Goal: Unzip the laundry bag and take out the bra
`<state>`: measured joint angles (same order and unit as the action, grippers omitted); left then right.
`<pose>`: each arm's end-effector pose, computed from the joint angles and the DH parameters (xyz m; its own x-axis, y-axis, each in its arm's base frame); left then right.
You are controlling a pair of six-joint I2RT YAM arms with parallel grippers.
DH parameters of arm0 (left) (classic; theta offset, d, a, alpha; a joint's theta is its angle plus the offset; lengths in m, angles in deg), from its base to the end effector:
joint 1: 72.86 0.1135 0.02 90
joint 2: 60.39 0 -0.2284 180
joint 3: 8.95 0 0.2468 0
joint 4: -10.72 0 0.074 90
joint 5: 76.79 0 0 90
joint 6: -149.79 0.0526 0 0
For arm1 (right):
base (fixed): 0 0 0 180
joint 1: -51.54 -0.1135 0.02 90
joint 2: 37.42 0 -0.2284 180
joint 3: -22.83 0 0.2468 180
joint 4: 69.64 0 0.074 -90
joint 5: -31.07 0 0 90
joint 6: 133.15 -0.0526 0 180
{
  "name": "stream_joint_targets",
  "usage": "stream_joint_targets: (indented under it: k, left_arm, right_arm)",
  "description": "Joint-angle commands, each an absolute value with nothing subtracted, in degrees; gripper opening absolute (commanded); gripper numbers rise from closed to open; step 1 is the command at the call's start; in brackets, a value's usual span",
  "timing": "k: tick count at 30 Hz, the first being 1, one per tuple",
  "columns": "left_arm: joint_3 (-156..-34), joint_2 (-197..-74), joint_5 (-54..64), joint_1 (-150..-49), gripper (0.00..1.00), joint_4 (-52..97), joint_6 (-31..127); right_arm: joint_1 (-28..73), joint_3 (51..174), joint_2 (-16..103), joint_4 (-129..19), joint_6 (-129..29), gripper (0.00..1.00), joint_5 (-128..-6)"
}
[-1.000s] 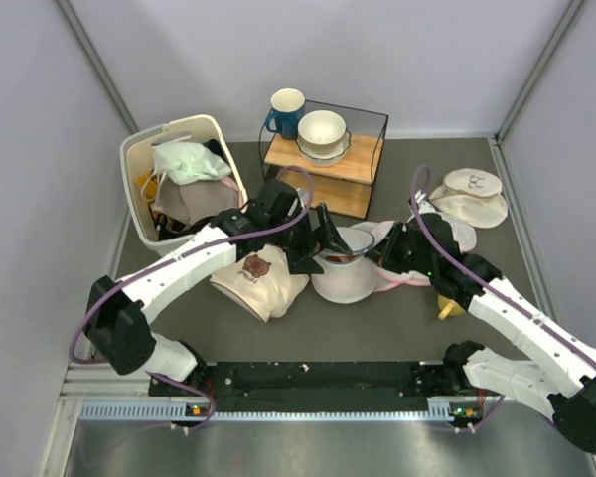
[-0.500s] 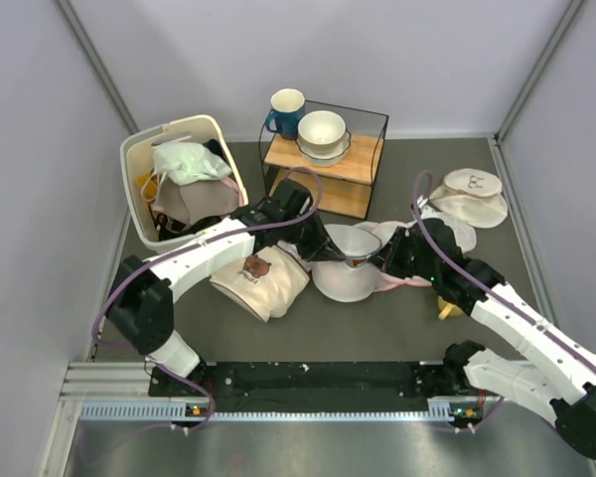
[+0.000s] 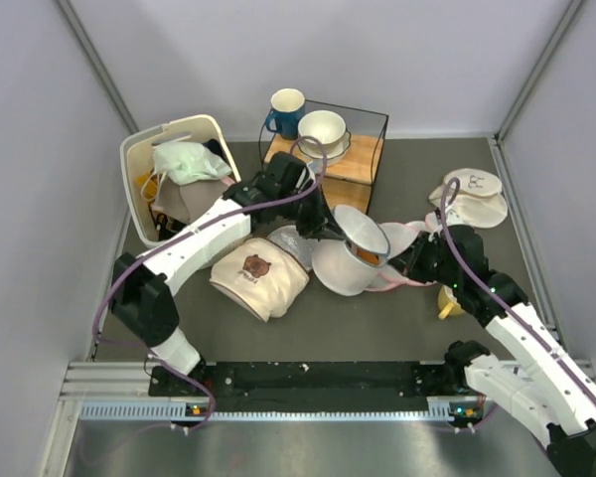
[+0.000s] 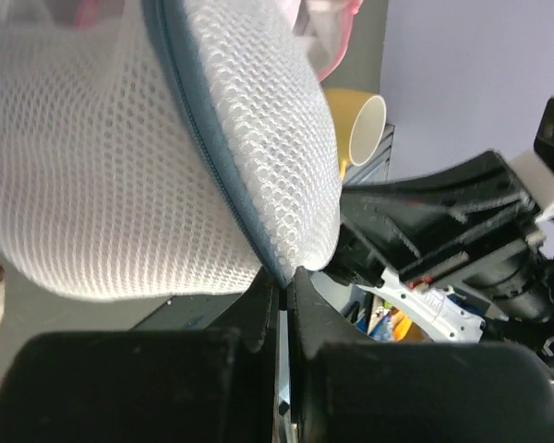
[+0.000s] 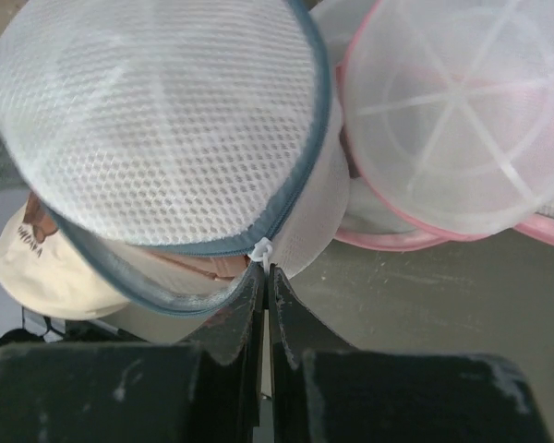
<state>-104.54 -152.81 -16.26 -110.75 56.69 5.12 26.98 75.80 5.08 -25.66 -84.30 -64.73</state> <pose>0.2713 -0.2439 0.2740 -0.9787 -0.1384 -0.1516 0.0365 0.6096 -0.7919 0.1794 0.0878 0.2429 -0.7006 0.3996 -0.5911 -0.0387 0.8060 0.5907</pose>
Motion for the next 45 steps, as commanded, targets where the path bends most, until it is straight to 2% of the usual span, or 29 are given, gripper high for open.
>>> stream_joint_targets:
  k: [1,6,7,10,11,12,14,21,27,40,44,45]
  left_arm:
    - [-115.3,-158.1,-17.5,-108.4,0.0,60.1,15.4]
    - [-125.5,-165.6,-12.8,-108.3,0.0,67.4,20.2]
    - [-126.3,-166.4,-12.8,-108.3,0.04,68.2,21.5]
    - [-128.6,-167.4,-12.5,-108.3,0.4,71.6,23.1]
    - [-128.1,-166.0,-12.2,-108.2,0.74,71.6,23.3]
    - [-128.0,-164.9,-11.7,-108.2,0.86,71.7,23.1]
    - [-127.2,-161.7,-10.7,-108.3,0.99,71.1,20.6]
    - [-116.8,-149.2,-7.5,-108.5,0.98,67.6,12.6]
    - [-102.5,-144.0,-9.6,-111.3,0.91,59.9,5.7]
    - [-108.0,-155.6,-9.9,-113.7,0.8,57.4,5.7]
    - [-108.5,-157.8,-10.2,-113.8,0.63,57.3,6.0]
    - [-108.5,-158.0,-10.0,-113.8,0.4,57.4,6.4]
  right_arm:
    - [22.5,81.5,4.1,-21.8,-84.4,0.0,-63.9]
    - [15.0,83.9,5.6,-22.5,-88.4,0.0,-60.3]
    - [14.6,83.8,6.0,-23.0,-89.2,0.0,-59.9]
    - [14.6,82.3,7.4,-24.5,-89.8,0.0,-57.7]
    - [14.7,81.6,7.7,-26.2,-89.8,0.0,-56.7]
    - [14.6,80.2,7.9,-27.0,-90.1,0.0,-56.3]
    - [14.7,79.5,9.2,-28.6,-91.1,0.0,-56.3]
    - [14.6,79.3,13.4,-33.6,-93.2,0.0,-57.9]
    - [14.6,79.3,14.4,-33.9,-92.9,0.0,-58.1]
    - [14.6,78.1,12.9,-32.7,-92.8,0.0,-58.5]
    - [14.7,77.9,11.7,-31.5,-92.6,0.0,-57.5]
    - [14.6,77.8,11.4,-30.6,-92.4,0.0,-57.3]
